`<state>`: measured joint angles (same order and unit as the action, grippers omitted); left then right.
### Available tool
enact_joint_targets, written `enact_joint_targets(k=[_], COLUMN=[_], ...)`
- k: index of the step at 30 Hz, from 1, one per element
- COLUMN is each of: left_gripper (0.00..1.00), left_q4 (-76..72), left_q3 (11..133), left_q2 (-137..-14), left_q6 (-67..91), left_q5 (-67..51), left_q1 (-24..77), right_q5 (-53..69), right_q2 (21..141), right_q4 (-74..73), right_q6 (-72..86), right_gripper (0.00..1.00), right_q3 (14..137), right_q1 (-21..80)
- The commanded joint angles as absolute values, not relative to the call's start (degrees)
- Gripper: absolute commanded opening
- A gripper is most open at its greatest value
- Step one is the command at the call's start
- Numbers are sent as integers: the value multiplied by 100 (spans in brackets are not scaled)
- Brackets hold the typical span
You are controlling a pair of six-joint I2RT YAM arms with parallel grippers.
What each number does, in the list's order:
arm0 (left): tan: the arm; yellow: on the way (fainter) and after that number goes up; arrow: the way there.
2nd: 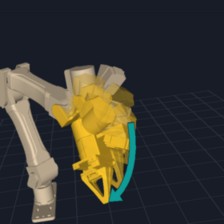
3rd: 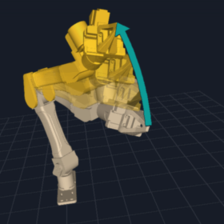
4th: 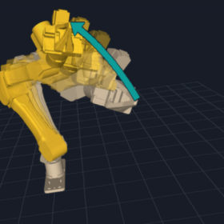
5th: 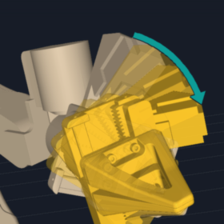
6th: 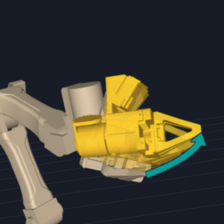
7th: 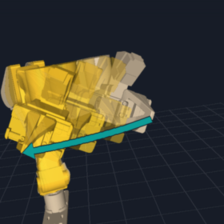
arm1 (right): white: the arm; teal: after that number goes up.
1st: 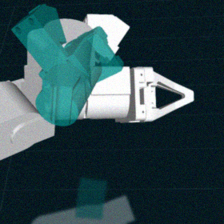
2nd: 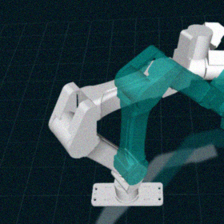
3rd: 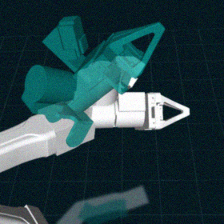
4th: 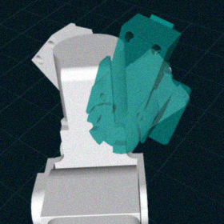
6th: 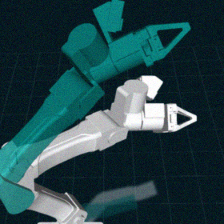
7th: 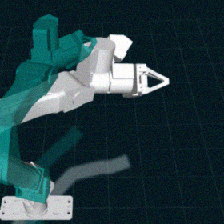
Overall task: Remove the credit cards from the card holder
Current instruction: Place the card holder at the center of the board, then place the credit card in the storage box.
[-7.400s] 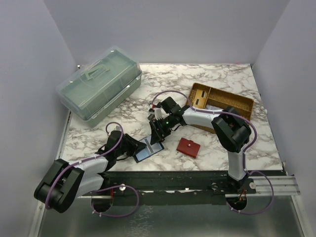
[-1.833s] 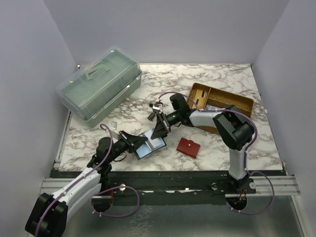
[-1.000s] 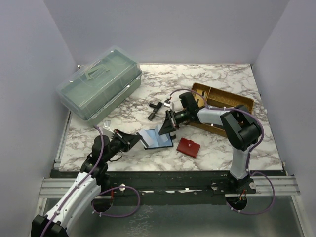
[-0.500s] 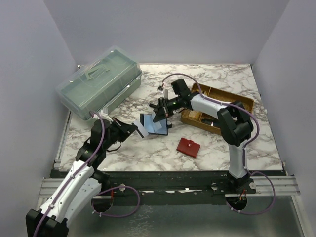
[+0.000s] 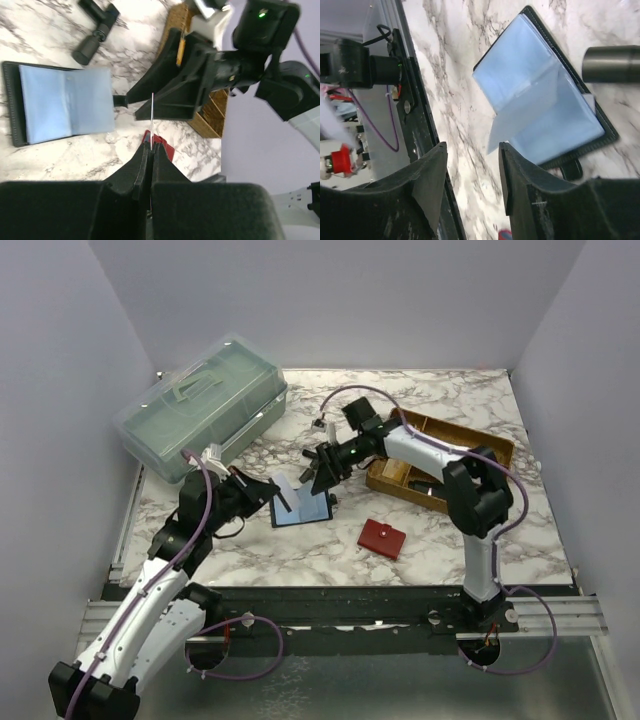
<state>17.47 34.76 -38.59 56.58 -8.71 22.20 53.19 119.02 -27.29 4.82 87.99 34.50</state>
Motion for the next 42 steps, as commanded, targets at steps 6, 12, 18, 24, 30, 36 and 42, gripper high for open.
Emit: enact_joint_targets(k=[6, 12, 18, 24, 30, 36, 42], left_gripper=[0, 0, 0, 0, 0, 0, 0], left_q4=[-586, -1988, -2690, -3307, -3864, -4299, -4597], left_q3=[3100, 3237, 3580, 3469, 3405, 3603, 3767], left_q2=[-4626, -5559, -6254, -6478, -6732, -7213, -7590], left_q6=[5212, 4772, 4771, 4985, 5019, 5093, 5202], left_q5=[-2965, -3693, -3914, -3647, -3254, -3159, -3103], left_q1=[2198, 2209, 2295, 2552, 2996, 3267, 3400], right_q5=[6593, 7562, 8195, 8729, 8679, 8710, 8819], right_q2=[9682, 9012, 9129, 9206, 9162, 9231, 9325], right_q4=[-3607, -3326, -2548, -866, -89, 522, 1074], right_q6=[-1762, -1557, -561, 1270, 1968, 2579, 2998], right_gripper=[76, 91, 92, 91, 91, 88, 57], right_q3=[7854, 7110, 6924, 6439, 6075, 6003, 5915], right_q1=[2424, 2399, 2242, 1867, 1863, 1863, 1863])
